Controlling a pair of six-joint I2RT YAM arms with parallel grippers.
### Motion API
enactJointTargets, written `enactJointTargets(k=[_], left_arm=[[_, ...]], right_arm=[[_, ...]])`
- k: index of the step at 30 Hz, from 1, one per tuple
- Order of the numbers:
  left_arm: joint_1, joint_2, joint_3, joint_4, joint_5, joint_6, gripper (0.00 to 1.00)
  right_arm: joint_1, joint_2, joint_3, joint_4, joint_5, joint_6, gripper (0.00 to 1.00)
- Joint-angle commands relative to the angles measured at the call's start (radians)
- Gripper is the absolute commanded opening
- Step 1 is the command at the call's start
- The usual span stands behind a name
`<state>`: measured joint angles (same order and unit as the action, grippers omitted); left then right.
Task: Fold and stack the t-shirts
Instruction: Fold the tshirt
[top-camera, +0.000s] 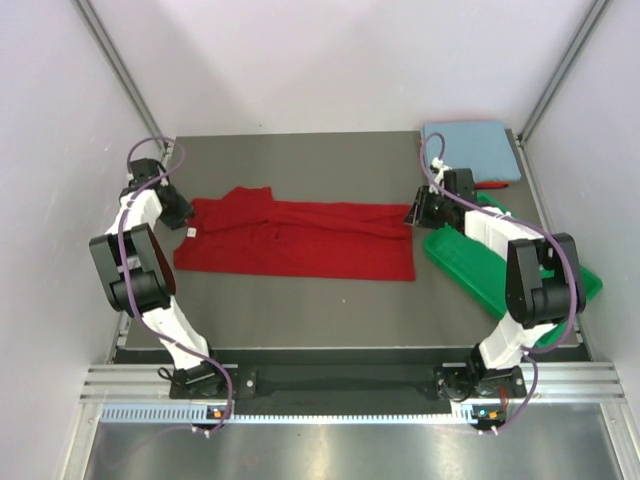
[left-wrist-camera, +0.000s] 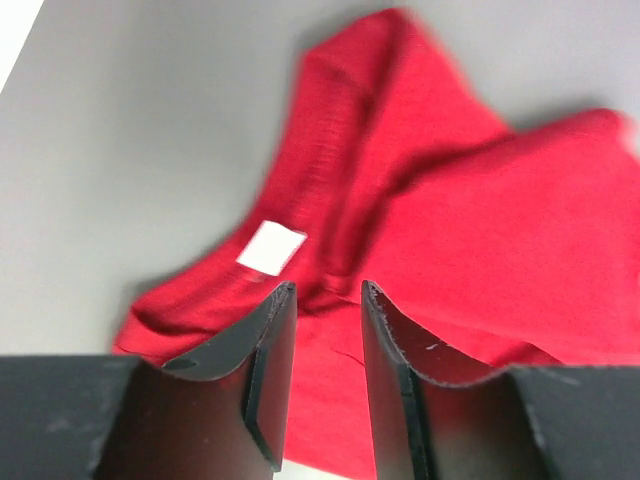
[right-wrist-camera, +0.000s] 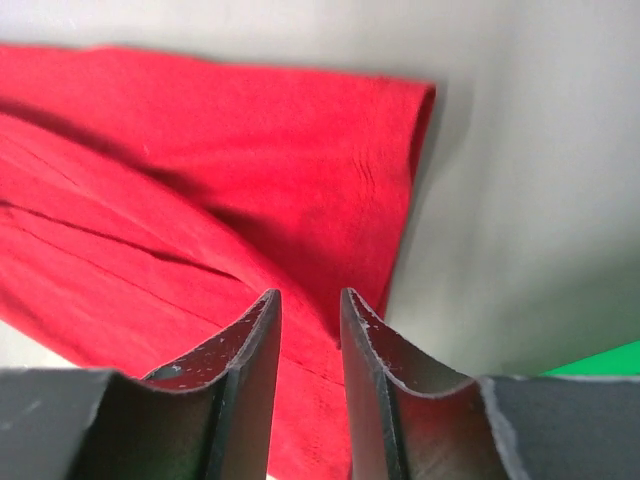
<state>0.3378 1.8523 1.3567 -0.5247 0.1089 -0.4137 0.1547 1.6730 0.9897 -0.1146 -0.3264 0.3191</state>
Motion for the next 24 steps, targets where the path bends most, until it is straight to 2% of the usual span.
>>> enactJointTargets(k=[1, 5, 10, 15, 24], left_arm=[[-0.048, -0.116, 0.053, 0.012, 0.007, 0.013, 0.38], [-0.077, -0.105, 0.064, 0.118, 0.179, 0.015, 0.42], [-0.089, 0.02, 0.18, 0.153, 0.179, 0.045, 0.45], [-0.088, 0.184, 0.315, 0.201, 0.305, 0.091, 0.46], [-0.128, 0.361, 0.409, 0.195, 0.402, 0.191, 0.5]], right_arm=[[0.031, -0.036, 0.101, -0.076, 0.043, 0.02, 0.31], [0.077, -0.044, 0.127, -0.083, 0.047, 0.037, 0.34], [0.143, -0.032, 0.185, -0.092, 0.05, 0.025, 0.37], [0.181, 0.004, 0.233, -0.094, 0.053, 0.024, 0.39], [0.235, 0.099, 0.331, -0.1, 0.027, 0.015, 0.41]])
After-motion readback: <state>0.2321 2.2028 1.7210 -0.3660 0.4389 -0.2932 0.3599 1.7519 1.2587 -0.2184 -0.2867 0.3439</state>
